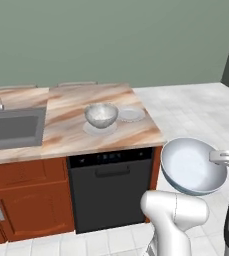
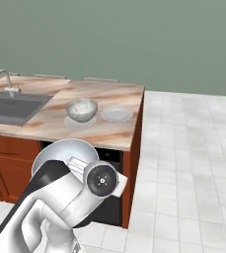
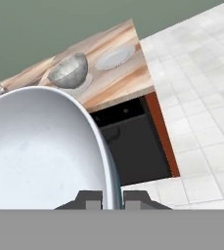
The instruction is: Move the bowls from the cabinet to the plates on the dining table.
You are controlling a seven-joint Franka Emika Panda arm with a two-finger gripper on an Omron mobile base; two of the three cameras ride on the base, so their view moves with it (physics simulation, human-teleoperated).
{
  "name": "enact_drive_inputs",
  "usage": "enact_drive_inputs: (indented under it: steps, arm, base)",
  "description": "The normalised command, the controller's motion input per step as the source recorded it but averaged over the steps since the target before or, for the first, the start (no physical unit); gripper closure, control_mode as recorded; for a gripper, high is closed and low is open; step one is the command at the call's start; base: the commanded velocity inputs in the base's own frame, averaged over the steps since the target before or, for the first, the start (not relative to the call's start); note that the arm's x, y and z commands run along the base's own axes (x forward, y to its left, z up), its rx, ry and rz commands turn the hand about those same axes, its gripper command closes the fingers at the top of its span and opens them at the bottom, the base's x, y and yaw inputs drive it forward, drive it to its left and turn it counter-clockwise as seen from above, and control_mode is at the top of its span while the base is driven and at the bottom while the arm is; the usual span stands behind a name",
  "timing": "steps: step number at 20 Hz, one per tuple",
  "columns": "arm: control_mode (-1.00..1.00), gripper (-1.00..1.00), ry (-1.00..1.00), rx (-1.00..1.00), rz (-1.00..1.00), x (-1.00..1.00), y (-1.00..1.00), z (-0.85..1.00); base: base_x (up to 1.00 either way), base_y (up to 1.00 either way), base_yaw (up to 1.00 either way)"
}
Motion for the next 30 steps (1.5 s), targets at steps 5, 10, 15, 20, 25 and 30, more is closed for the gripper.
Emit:
enact_drive_inputs:
  steps: [5, 10, 15, 20, 25, 30]
  arm:
    - [1.0, 1.0, 0.0, 0.0, 0.0, 0.0, 0.0, 0.0]
    - [1.0, 1.0, 0.0, 0.0, 0.0, 0.0, 0.0, 0.0]
    - [1.0, 1.0, 0.0, 0.0, 0.0, 0.0, 0.0, 0.0]
    - [1.0, 1.0, 0.0, 0.0, 0.0, 0.0, 0.0, 0.0]
    - [1.0, 1.0, 0.0, 0.0, 0.0, 0.0, 0.0, 0.0]
    - [1.0, 1.0, 0.0, 0.0, 0.0, 0.0, 0.0, 0.0]
  base:
    - [0.65, 0.0, 0.0]
    - [0.68, 0.02, 0.0]
    - [0.62, 0.0, 0.0]
    - [0.61, 0.0, 0.0]
    - [0.58, 0.0, 0.0]
    - [0.21, 0.0, 0.0]
